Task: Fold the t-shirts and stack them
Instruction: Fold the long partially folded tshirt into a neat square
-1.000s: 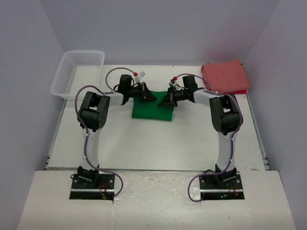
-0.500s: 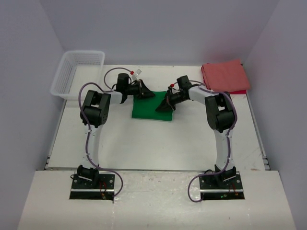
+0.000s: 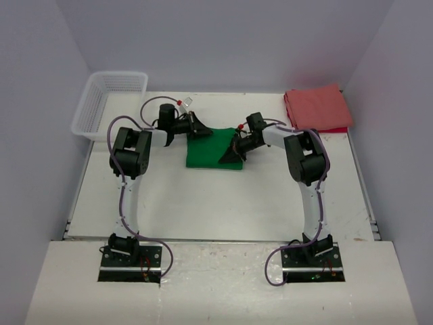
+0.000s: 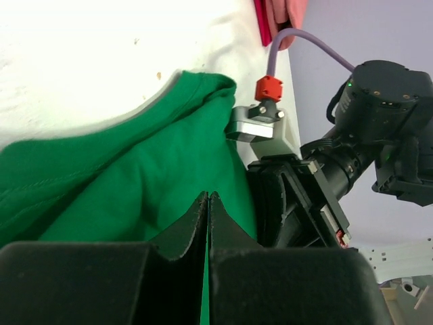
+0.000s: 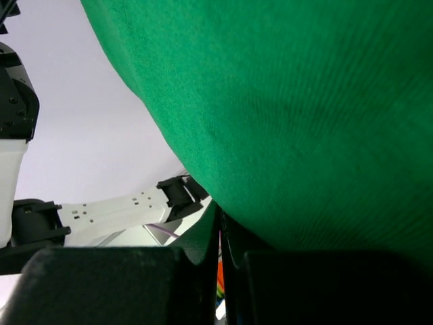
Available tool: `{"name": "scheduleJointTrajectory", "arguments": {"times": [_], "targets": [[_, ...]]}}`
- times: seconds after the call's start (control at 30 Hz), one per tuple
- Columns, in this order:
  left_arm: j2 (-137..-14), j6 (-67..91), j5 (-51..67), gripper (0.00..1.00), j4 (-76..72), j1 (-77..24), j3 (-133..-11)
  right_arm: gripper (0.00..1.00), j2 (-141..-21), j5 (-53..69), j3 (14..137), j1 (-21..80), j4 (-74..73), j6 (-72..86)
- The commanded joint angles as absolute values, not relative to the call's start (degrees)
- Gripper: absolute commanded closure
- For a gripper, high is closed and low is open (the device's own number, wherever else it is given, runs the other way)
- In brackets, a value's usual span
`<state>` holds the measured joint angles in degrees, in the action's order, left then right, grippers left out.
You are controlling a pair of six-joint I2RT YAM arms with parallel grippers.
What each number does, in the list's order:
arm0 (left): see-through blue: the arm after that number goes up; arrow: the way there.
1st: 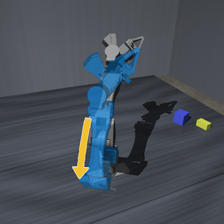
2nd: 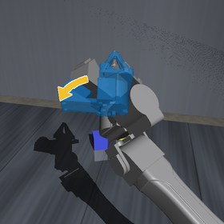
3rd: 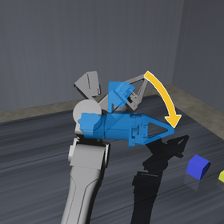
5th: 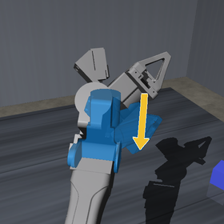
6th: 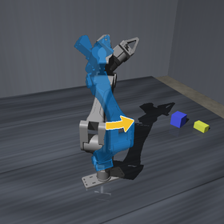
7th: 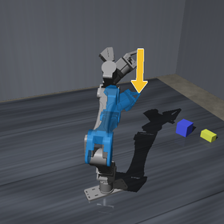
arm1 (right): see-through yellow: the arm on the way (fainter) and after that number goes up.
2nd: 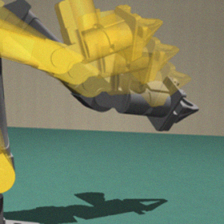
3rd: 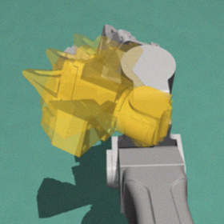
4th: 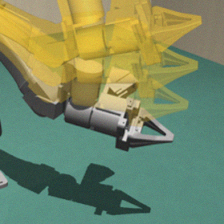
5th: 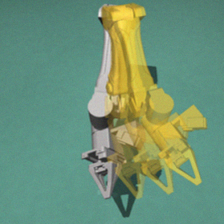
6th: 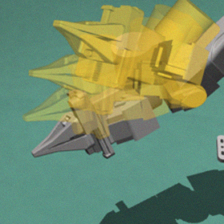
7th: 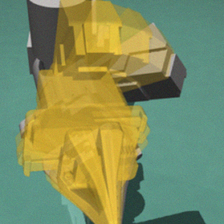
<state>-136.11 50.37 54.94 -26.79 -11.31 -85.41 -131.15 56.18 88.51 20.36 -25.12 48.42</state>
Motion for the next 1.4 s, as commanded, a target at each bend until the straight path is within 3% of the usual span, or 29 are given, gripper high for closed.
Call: {"name": "scheduleJointTrajectory", "arguments": {"times": [0.0, 0.23, 0.37, 0.53, 0.77, 0.97, 1.17, 1.37], "targets": [[-134.91, 49.66, 55.28, 1.00, -26.63, -10.20, -84.20, 1.00, -132.72, 51.33, 85.17, 21.09, -29.09, 52.73], [-134.73, 44.13, 50.55, 1.00, -18.55, -10.02, -85.08, 1.00, -130.52, 47.56, 82.44, 21.01, -31.71, 53.36], [-136.14, 42.63, 46.33, 1.00, -12.15, -9.14, -85.87, 1.00, -129.29, 40.54, 82.44, 21.27, -35.15, 50.19], [-136.76, 38.94, 44.04, 1.00, -6.77, -9.05, -89.03, 1.00, -129.64, 23.31, 86.31, 23.02, -43.50, 42.46], [-136.76, 35.08, 41.75, 1.00, -0.63, -8.96, -90.88, 1.00, -127.09, 14.51, 81.75, 23.12, -42.37, 40.78], [-134.48, 32.43, 38.85, 1.00, 4.13, -8.96, -89.83, 1.00, -125.16, 18.26, 79.29, 23.47, -38.77, 36.58], [-123.08, 32.08, 39.55, 1.00, 3.43, -9.67, -84.30, 0.99, -111.91, 28.54, 68.50, 25.22, -22.36, 29.71], [-114.01, 32.34, 38.59, 1.00, 3.60, -12.21, -80.78, 0.94, -102.22, 35.41, 65.47, 25.66, -17.75, 26.99]]}}
